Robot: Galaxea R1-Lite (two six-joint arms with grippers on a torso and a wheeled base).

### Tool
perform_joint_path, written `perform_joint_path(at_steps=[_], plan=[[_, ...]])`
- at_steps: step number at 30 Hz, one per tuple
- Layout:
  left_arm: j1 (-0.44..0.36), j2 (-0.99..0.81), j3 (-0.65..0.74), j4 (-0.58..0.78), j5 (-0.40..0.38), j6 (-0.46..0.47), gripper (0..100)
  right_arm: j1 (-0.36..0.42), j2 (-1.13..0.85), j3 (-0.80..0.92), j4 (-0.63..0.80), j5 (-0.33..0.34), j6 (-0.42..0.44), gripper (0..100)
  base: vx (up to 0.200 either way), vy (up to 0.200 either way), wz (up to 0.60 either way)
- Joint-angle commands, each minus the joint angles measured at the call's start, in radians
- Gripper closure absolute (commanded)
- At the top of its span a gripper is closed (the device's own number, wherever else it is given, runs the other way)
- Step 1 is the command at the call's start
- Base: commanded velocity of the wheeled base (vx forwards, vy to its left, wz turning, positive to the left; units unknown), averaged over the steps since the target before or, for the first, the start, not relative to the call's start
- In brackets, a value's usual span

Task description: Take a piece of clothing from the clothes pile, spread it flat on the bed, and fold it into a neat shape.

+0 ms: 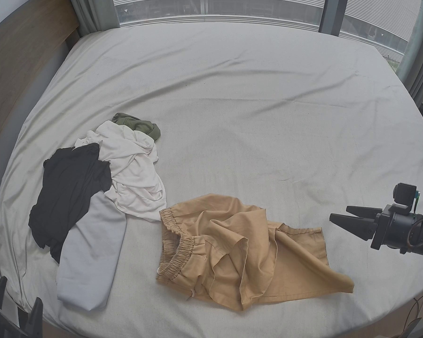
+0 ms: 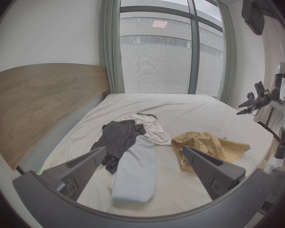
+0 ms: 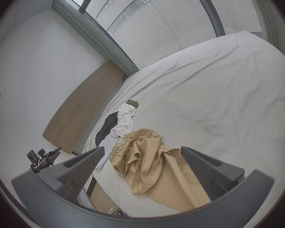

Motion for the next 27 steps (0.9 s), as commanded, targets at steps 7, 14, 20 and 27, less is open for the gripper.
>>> perform_joint_path(at_steps=[7,14,20,27], plan=[[-0.090,0.303,-0.287,-0.027,-0.103,-0.068,0,-0.001,0.027,0.007,0.000,0.000,0.002,0,0.000,0.000,0.00],[-0.123,0.530,-0.350,-0.051,-0.283,-0.292,0,0.002,0.037,0.010,0.000,0.000,0.006,0,0.000,0.000,0.00],[-0.125,0.688,-0.347,-0.157,-0.436,-0.293,0,0.031,0.037,0.013,0.000,0.004,0.009,0,0.000,0.000,0.00],[-0.127,0.906,-0.344,-0.346,-0.631,-0.289,0,0.131,0.080,0.014,-0.017,0.014,0.015,0,0.000,0.000,0.00]])
